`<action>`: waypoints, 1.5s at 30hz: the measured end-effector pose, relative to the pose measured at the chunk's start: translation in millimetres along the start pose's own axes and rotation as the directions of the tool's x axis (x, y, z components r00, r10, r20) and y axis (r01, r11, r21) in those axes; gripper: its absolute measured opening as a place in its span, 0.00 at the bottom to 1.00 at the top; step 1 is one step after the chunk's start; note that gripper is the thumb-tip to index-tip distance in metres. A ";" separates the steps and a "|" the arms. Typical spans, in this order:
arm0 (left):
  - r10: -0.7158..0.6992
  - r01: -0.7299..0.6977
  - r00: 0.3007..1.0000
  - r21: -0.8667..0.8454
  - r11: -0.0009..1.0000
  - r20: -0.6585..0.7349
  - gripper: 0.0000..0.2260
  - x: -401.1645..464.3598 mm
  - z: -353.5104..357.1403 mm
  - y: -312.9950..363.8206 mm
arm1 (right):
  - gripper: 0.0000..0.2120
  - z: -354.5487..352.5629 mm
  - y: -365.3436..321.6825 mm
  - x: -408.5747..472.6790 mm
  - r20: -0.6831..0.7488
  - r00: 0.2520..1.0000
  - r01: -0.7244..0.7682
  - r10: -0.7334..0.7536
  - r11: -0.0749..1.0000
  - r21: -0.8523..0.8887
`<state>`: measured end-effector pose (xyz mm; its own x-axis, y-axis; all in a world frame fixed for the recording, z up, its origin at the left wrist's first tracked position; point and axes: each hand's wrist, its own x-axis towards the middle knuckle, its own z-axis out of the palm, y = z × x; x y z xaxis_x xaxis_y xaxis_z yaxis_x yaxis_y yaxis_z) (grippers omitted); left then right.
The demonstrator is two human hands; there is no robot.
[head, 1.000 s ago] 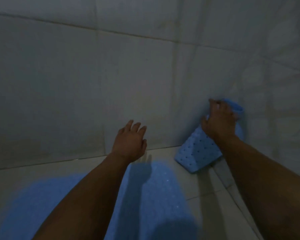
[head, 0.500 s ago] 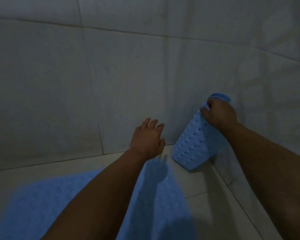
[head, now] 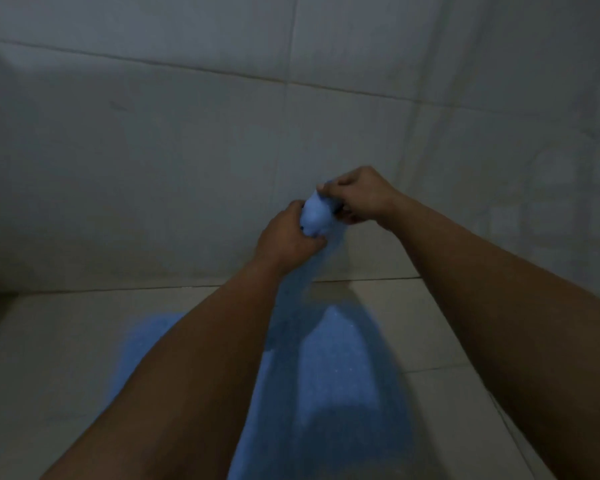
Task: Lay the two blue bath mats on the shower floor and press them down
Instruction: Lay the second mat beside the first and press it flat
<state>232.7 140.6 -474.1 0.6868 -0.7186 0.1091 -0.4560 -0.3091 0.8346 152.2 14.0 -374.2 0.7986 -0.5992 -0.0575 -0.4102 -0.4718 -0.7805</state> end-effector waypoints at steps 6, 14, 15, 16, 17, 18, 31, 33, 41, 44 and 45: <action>-0.077 0.071 0.988 0.048 0.996 0.137 0.20 -49.0 -77.8 -18.7 | 0.14 36.9 -17.8 -24.0 0.094 0.995 0.060 -0.047 0.987 -0.150; -0.304 0.242 0.906 -0.229 0.943 -0.294 0.17 -127.6 -112.9 -57.9 | 0.16 22.5 57.8 -66.1 0.188 0.908 0.405 -0.373 0.675 -0.617; -0.306 0.240 0.894 -0.227 0.944 -0.329 0.18 -140.7 -113.7 -58.6 | 0.13 15.1 66.2 -73.3 0.172 0.905 0.395 -0.389 0.616 -0.682; -0.304 0.240 0.884 -0.213 0.947 -0.356 0.18 -153.0 -114.9 -55.2 | 0.11 5.2 73.0 -78.7 0.144 0.908 0.368 -0.392 0.586 -0.722; -0.296 0.238 0.878 -0.194 0.952 -0.376 0.16 -164.3 -115.9 -45.4 | 0.10 -4.7 76.8 -84.4 0.119 0.922 0.331 -0.369 0.588 -0.738; -0.285 0.230 0.878 -0.183 0.956 -0.384 0.13 -172.6 -117.7 -34.1 | 0.11 -11.2 80.1 -86.9 0.114 0.938 0.302 -0.329 0.606 -0.736; -0.304 0.389 0.821 0.084 0.917 -0.484 0.27 -260.1 -164.4 19.1 | 0.21 14.5 87.4 -160.7 0.093 0.934 0.349 -0.346 0.819 -0.455; -0.221 0.358 0.817 0.167 0.919 -0.533 0.25 -270.0 -168.0 -7.0 | 0.30 21.5 104.2 -168.7 0.093 0.933 0.350 -0.347 0.822 -0.449; -0.050 0.249 0.815 0.271 0.930 -0.577 0.08 -318.1 -135.3 -130.8 | 0.16 64.0 159.4 -193.0 0.308 0.942 0.156 0.134 0.637 -0.755; -0.032 0.252 0.828 0.319 0.914 -0.560 0.11 -312.5 -151.2 -138.4 | 0.13 76.3 166.0 -219.6 0.200 0.978 0.188 -0.057 0.652 -0.734; -0.018 0.261 0.826 0.355 0.898 -0.564 0.12 -306.9 -156.8 -137.9 | 0.13 77.7 164.8 -229.6 0.147 0.982 0.189 -0.119 0.657 -0.730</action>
<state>173.5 501.4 -538.0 0.8943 -0.2365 0.3800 -0.4306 -0.6862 0.5863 -64.5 124.2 -537.9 0.8977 -0.4371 -0.0556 -0.4402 -0.8952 -0.0692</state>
